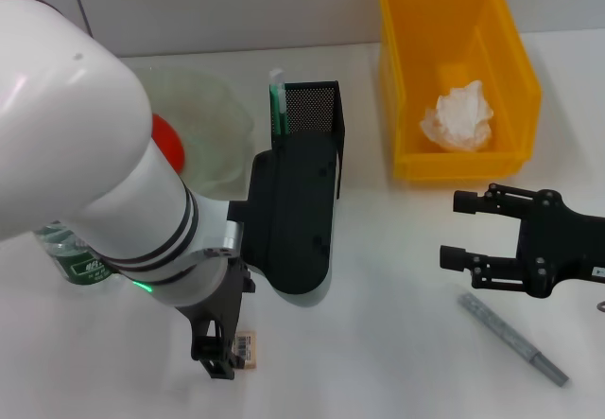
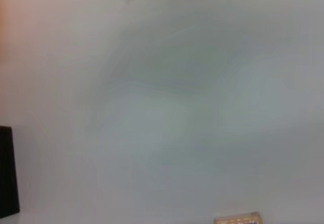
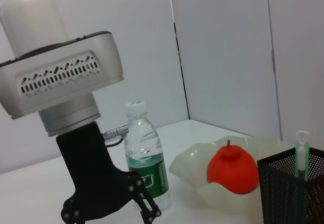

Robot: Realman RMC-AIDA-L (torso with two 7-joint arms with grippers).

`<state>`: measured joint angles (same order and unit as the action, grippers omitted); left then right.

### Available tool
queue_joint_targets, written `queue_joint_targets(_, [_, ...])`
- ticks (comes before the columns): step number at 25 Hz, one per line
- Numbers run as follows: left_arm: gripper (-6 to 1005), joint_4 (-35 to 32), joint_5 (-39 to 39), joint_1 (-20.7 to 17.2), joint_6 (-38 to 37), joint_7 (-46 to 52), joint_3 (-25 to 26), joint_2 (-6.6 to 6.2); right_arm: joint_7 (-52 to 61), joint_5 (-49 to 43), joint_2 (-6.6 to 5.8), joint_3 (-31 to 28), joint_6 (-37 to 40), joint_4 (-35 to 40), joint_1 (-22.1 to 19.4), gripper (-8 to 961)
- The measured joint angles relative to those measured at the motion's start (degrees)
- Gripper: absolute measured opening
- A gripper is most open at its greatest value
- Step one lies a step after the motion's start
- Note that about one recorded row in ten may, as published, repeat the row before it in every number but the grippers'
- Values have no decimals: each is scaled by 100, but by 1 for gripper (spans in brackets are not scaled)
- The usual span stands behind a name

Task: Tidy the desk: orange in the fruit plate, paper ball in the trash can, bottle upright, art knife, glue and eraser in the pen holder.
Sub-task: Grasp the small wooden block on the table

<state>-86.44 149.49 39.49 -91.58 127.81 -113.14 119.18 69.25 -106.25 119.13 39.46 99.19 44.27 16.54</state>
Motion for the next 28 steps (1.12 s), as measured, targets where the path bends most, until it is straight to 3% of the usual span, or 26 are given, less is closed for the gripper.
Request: queue_joint_targets(28, [800,172,-99,11,219,760,-359,0,-104,-78,2,19,-105,-33,-5,761])
